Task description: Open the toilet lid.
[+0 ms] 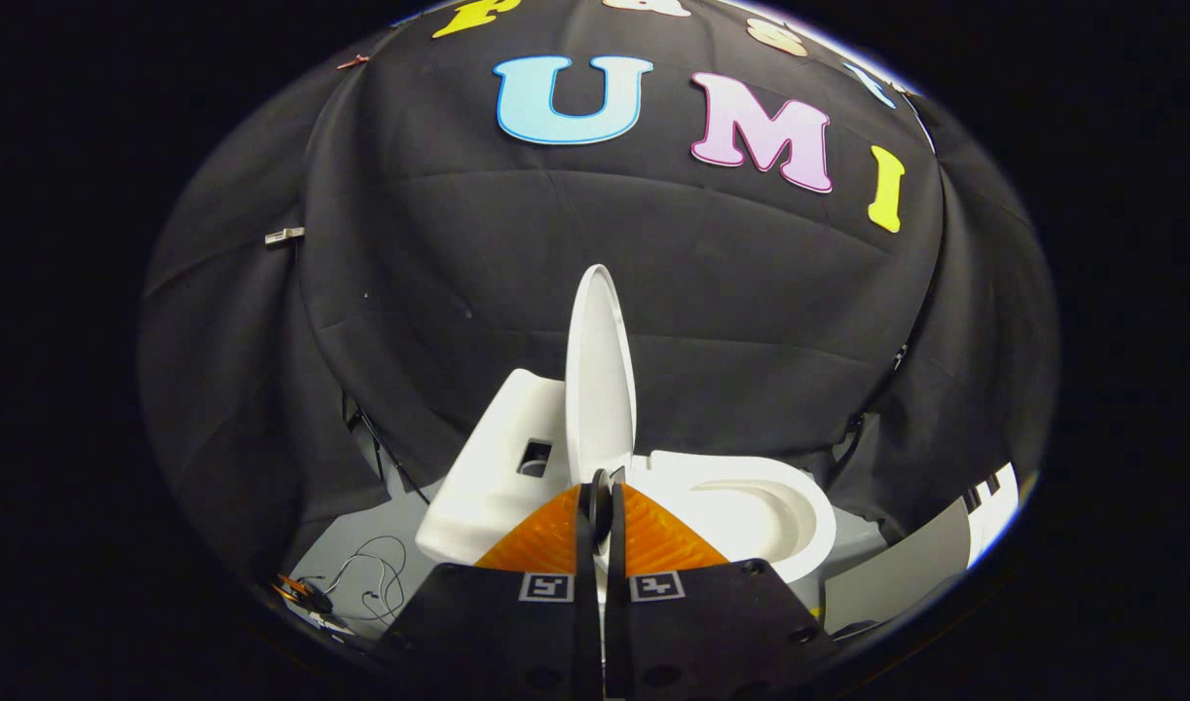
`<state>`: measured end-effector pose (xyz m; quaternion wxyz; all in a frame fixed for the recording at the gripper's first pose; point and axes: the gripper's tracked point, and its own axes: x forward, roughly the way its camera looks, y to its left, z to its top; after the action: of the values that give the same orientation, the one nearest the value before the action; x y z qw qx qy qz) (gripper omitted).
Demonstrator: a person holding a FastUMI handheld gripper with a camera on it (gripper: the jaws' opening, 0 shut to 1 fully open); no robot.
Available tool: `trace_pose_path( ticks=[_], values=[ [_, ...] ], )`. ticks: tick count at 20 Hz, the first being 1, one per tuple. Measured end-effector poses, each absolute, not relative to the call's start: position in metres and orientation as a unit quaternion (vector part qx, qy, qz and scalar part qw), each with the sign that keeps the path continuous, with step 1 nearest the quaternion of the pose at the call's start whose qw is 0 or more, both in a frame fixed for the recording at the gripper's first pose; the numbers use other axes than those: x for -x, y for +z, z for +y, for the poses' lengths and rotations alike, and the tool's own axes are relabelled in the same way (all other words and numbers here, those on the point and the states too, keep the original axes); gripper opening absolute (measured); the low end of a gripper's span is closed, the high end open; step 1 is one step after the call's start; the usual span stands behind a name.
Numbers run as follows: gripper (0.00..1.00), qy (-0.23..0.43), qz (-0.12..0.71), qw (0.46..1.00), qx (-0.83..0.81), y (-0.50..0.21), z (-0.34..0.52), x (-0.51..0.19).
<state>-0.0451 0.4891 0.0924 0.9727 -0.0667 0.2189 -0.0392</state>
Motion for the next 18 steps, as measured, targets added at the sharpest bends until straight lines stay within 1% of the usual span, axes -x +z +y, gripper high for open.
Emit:
trace_pose_path(
  ticks=[2, 3, 5, 7, 12, 18],
  values=[
    [0.09, -0.026, 0.226, 0.972, 0.063, 0.085, 0.498, 0.044],
    [0.18, -0.017, 0.238, 0.969, 0.063, 0.080, 0.504, 0.045],
    [0.60, 0.009, 0.257, 0.965, 0.056, 0.070, 0.516, 0.048],
    [1.00, 0.013, 0.258, 0.964, 0.059, 0.075, 0.517, 0.050],
    [1.00, 0.022, 0.245, 0.967, 0.070, 0.082, 0.518, 0.053],
    [1.00, 0.057, 0.226, 0.972, 0.035, 0.122, 0.519, 0.067]
  ],
)
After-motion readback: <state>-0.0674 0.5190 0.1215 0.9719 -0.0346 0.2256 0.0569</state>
